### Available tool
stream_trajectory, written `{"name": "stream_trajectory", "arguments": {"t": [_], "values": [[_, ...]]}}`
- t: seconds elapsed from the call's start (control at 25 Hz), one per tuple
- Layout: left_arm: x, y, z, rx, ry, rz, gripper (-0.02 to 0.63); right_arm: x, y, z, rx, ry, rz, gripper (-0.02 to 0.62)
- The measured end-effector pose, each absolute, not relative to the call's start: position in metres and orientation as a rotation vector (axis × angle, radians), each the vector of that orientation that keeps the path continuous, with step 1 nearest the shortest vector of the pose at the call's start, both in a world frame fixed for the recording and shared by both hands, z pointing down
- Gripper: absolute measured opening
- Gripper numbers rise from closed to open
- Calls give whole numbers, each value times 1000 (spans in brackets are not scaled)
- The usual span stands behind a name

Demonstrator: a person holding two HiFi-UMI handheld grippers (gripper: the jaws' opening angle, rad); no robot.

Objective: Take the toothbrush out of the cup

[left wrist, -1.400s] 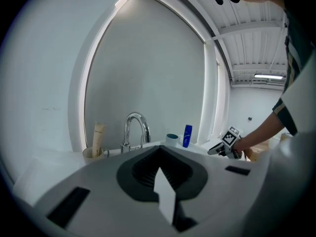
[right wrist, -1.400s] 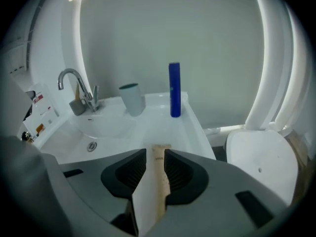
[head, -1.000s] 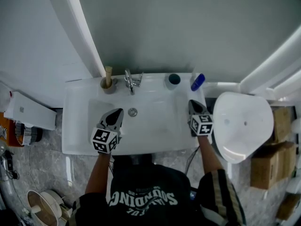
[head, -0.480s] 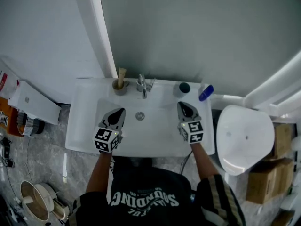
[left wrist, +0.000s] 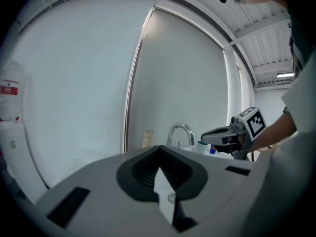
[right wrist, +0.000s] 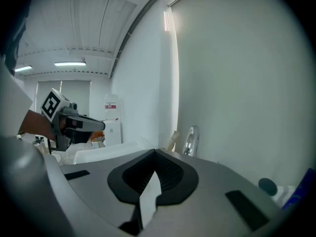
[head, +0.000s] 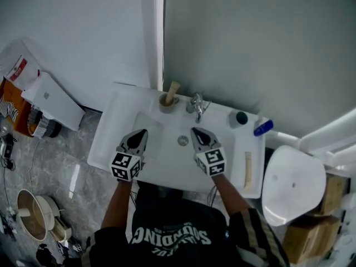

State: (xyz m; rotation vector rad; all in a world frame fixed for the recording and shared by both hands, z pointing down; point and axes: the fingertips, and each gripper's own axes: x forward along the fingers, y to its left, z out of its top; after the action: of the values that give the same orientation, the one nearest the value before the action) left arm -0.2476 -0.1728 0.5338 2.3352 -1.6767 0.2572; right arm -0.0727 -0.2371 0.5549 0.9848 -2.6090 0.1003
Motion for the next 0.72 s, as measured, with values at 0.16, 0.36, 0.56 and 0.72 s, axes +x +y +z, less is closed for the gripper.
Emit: {"name": "stream_trajectory", "arguments": {"t": [0.16, 0.36, 0.56, 0.72], "values": [[-267, -176, 539, 2313, -1687, 246, -2, -108, -242, 562, 1004, -2628, 221, 0], [-285, -187, 546, 2309, -1659, 246, -2, -137, -268, 577, 1144, -2574, 343, 0], [-312, -203, 552, 2301, -1652, 252, -2, -161, -297, 585, 1187, -2541, 365, 0], [-335, -214, 558, 2290, -1642, 254, -2, -175, -321, 597, 1251, -2508, 408, 1]]}}
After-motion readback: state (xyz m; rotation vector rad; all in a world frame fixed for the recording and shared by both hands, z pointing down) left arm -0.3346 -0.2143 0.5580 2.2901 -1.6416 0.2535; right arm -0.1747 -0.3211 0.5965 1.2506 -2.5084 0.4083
